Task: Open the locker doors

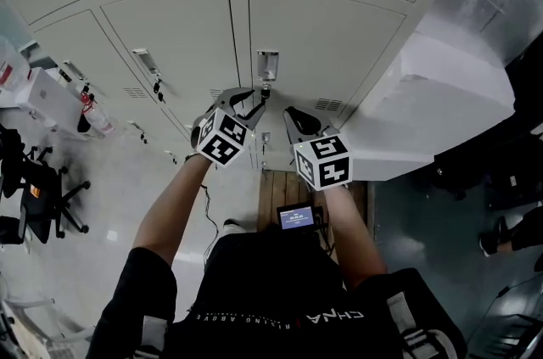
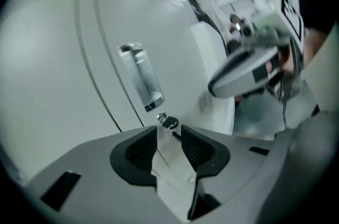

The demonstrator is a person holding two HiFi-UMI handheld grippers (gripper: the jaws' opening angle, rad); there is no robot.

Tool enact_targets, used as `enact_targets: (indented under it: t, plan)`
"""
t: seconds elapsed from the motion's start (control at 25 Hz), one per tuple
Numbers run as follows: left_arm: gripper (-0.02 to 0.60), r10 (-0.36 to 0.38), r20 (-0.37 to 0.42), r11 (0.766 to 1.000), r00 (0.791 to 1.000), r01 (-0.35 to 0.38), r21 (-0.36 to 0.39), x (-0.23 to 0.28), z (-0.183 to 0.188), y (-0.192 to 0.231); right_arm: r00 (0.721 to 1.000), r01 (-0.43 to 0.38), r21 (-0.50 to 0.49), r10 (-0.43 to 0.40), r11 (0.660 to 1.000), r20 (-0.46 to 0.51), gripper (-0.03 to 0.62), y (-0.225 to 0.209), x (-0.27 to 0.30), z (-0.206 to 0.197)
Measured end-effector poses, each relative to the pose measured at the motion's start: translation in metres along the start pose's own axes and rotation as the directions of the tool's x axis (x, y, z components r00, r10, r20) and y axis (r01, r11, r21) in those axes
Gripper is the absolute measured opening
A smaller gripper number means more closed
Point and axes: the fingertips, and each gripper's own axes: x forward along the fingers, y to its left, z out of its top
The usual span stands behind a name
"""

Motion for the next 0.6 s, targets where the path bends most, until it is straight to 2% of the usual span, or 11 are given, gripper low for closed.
enact_targets:
  t: [0.04,0.08,0.12,0.16,0.2,0.32,0.48,0.6]
  plan:
    - [0.147,-0.027,0.067,0.989,0.997,0.037,-0.146,-0.005,0.005,0.001,1.000,-0.006,0.002,0.006,1.000,0.000,0.043,0.001,0.002,0.001]
    - [0.083,-0.049,0.139,0.956,0.989,0.087,-0.280,-0.009,0.010,0.002,1.000,-0.010,0.003,0.010,1.000,0.001,0.043,0.002,0.004,0.002]
    - [0.020,-0.066,0.203,0.912,0.977,0.142,-0.384,-0.013,0.014,0.003,1.000,-0.014,0.004,0.014,1.000,0.002,0.043,0.003,0.006,0.003]
    - [0.018,-0.076,0.246,0.875,0.966,0.183,-0.447,-0.015,0.016,0.002,1.000,-0.016,0.004,0.016,1.000,0.003,0.043,0.003,0.007,0.004]
    - [0.018,-0.078,0.261,0.859,0.962,0.198,-0.472,-0.016,0.016,0.002,1.000,-0.018,0.004,0.018,1.000,0.004,0.043,0.004,0.009,0.005]
    - [0.018,-0.069,0.243,0.876,0.968,0.175,-0.450,-0.016,0.013,0.000,1.000,-0.021,0.004,0.021,1.000,0.007,0.043,0.005,0.013,0.008]
    - [0.018,-0.060,0.270,0.860,0.961,0.187,-0.474,-0.018,0.016,0.001,0.999,-0.033,0.010,0.033,0.999,0.034,0.043,0.007,0.023,0.022]
    - [0.018,-0.062,0.267,0.858,0.962,0.188,-0.478,-0.019,0.014,0.000,0.997,-0.043,0.026,0.041,0.999,0.070,0.043,0.010,0.033,0.038]
